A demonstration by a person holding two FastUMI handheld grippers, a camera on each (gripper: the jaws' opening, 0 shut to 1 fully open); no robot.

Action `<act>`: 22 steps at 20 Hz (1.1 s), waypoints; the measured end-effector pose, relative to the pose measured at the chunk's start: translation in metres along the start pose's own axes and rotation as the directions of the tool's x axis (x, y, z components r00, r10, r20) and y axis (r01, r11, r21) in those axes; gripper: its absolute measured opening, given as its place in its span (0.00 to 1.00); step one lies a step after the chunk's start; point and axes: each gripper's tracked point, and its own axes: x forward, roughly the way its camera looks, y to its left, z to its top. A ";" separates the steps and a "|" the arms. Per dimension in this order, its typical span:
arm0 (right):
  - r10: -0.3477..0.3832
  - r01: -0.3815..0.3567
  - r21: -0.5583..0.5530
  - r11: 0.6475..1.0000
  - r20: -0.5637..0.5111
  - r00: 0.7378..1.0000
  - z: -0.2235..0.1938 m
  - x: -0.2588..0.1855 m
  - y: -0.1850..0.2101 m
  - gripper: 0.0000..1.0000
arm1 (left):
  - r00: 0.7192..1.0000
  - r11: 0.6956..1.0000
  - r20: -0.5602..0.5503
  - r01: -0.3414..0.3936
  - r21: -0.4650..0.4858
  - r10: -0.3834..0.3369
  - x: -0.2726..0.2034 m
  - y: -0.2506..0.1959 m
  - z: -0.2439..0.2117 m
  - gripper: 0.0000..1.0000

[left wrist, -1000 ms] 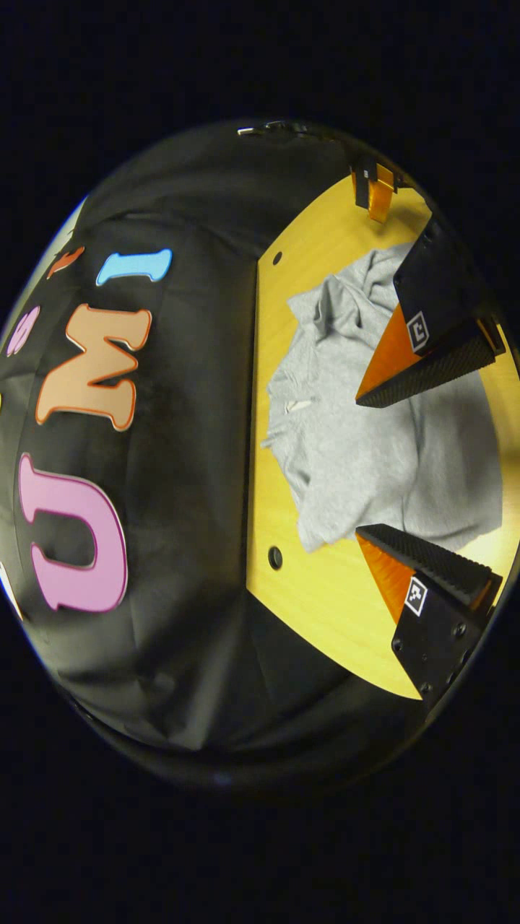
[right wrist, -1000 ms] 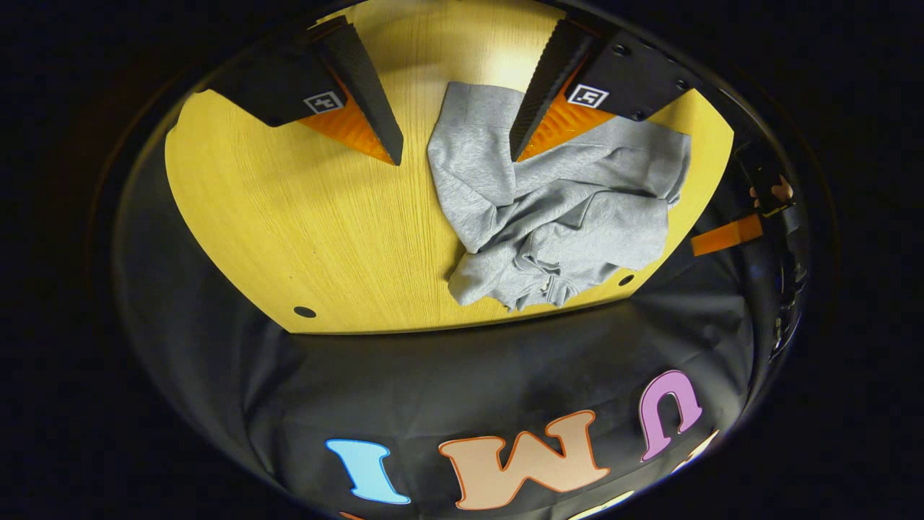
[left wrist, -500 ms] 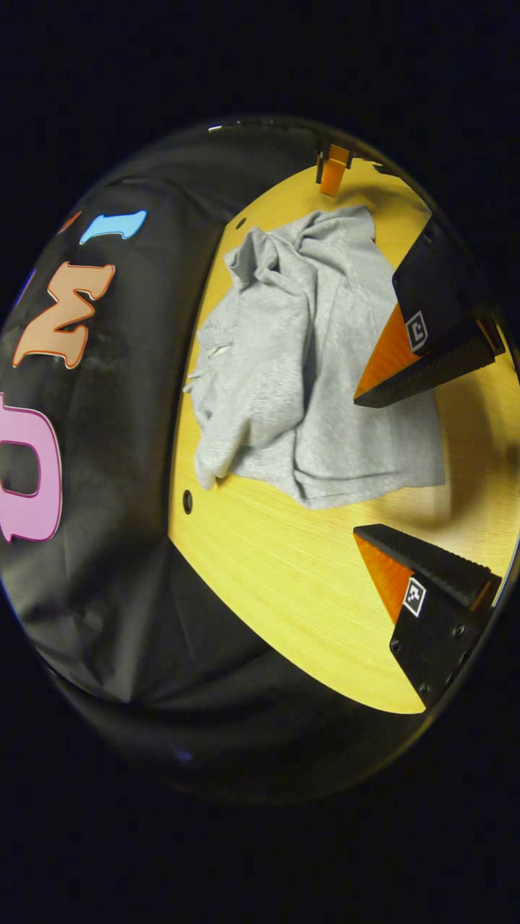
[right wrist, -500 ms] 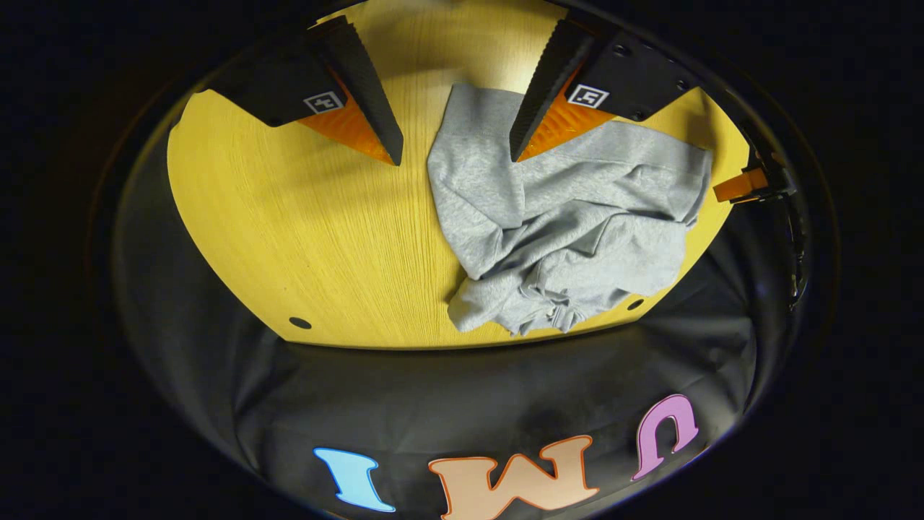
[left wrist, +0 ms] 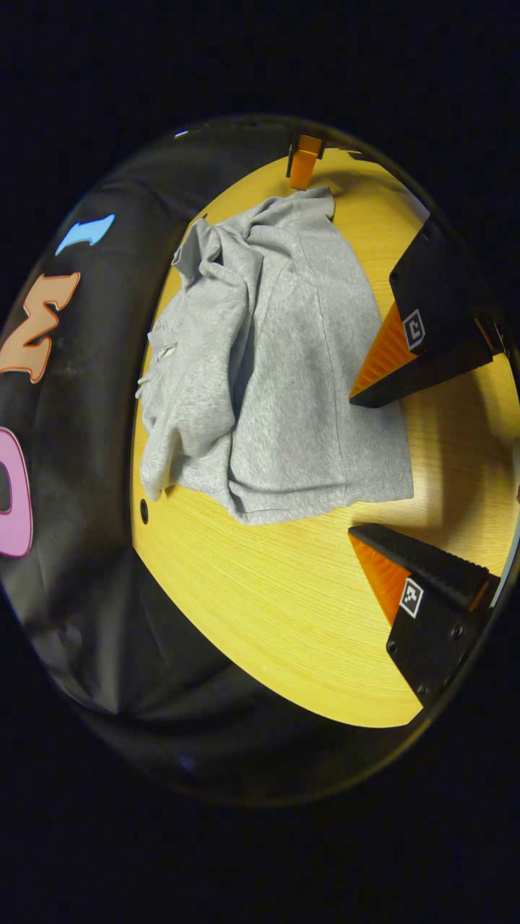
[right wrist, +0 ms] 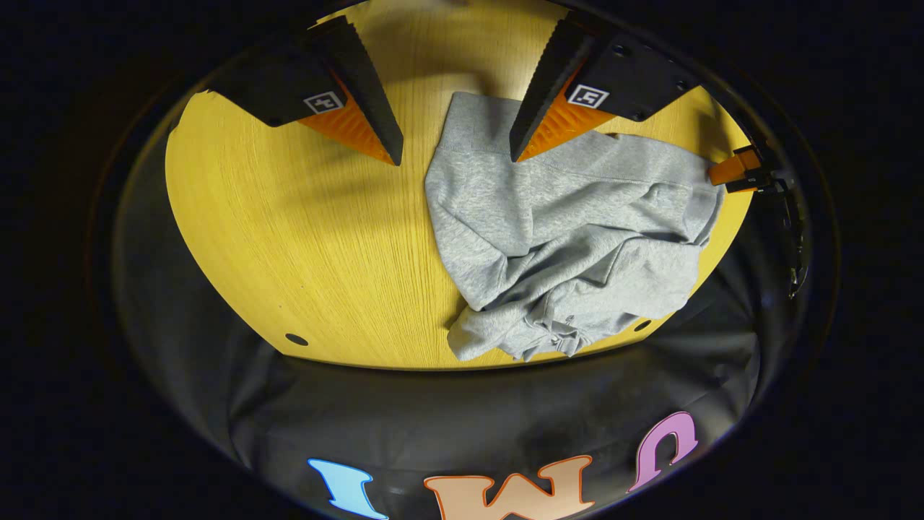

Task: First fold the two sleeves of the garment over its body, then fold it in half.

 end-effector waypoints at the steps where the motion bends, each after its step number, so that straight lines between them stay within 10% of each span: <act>1: -0.001 0.001 -0.004 1.000 -0.014 1.000 -0.004 0.002 0.000 0.96 | 1.000 1.000 -0.015 0.003 0.009 -0.003 0.001 -0.001 -0.003 0.97; 7: 0.018 -0.021 -0.057 0.998 -0.057 0.998 -0.023 0.010 0.012 0.98 | 0.998 1.000 0.067 0.005 0.012 -0.006 0.002 -0.002 0.001 0.96; 11: 0.076 -0.084 -0.105 0.991 -0.078 0.994 -0.027 0.008 0.026 0.78 | 0.999 1.000 0.032 0.010 0.006 -0.010 0.003 -0.005 0.000 0.92; 12: 0.088 -0.095 -0.110 0.989 -0.069 0.994 -0.026 0.008 0.028 0.54 | 1.000 1.000 0.020 0.021 0.014 -0.021 0.004 -0.007 -0.001 0.85; 13: 0.107 -0.116 -0.100 0.988 -0.088 0.990 -0.029 0.009 0.032 0.59 | 0.999 0.999 0.020 0.030 0.026 -0.031 0.004 -0.009 0.001 0.81; 15: 0.113 -0.119 -0.068 0.990 -0.092 0.989 -0.027 0.010 0.034 0.24 | 0.999 0.999 0.014 0.044 0.031 -0.045 0.006 -0.015 0.004 0.58; 18: 0.116 -0.120 -0.030 0.992 -0.108 0.987 -0.025 0.009 0.035 0.15 | 0.997 0.997 0.019 0.073 0.012 -0.073 0.007 -0.023 0.005 0.21; 22: 0.050 -0.054 -0.046 0.997 -0.092 0.995 -0.024 0.007 0.031 0.02 | 0.997 0.997 -0.006 0.080 -0.001 -0.080 0.004 -0.024 0.004 0.01</act>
